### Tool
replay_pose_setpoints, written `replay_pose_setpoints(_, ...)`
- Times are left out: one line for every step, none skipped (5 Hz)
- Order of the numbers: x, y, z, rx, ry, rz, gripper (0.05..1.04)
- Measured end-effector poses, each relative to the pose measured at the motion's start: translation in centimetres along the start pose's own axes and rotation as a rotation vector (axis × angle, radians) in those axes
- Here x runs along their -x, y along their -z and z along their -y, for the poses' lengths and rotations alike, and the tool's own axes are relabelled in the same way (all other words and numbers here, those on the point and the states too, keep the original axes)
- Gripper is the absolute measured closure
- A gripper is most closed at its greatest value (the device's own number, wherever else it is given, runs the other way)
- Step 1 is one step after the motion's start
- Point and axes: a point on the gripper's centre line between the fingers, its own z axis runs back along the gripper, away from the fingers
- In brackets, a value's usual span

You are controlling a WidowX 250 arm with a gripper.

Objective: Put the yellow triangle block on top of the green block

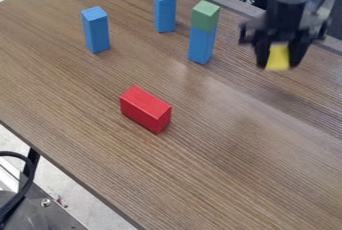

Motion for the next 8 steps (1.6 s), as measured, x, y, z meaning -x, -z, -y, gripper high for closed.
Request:
replay_pose_setpoints(-1.2, -3.6, -0.1, 0.010, -0.131, 0.074, 0.529)
replay_pose_setpoints(-1.9, -6.2, -1.2, 0.004, -0.261, 0.116, 0.529)
replay_pose_setpoints(-2.7, -6.6, -3.1, -0.054, -0.351, 0.131, 0.529)
replay_pose_setpoints(-3.2, -6.7, -4.2, -0.093, -0.407, 0.141, 0.529)
replay_pose_setpoints(-4.3, -7.6, -5.8, -0.093, -0.465, 0.159, 0.529)
replay_pose_setpoints(-5.1, -7.2, -7.3, -0.088, -0.536, 0.135, 0.529)
replay_pose_setpoints(-5.9, -7.2, -8.3, -0.069, -0.571, 0.130, 0.529)
replay_pose_setpoints(-6.2, -6.0, -8.7, -0.081, -0.574, 0.106, 0.529)
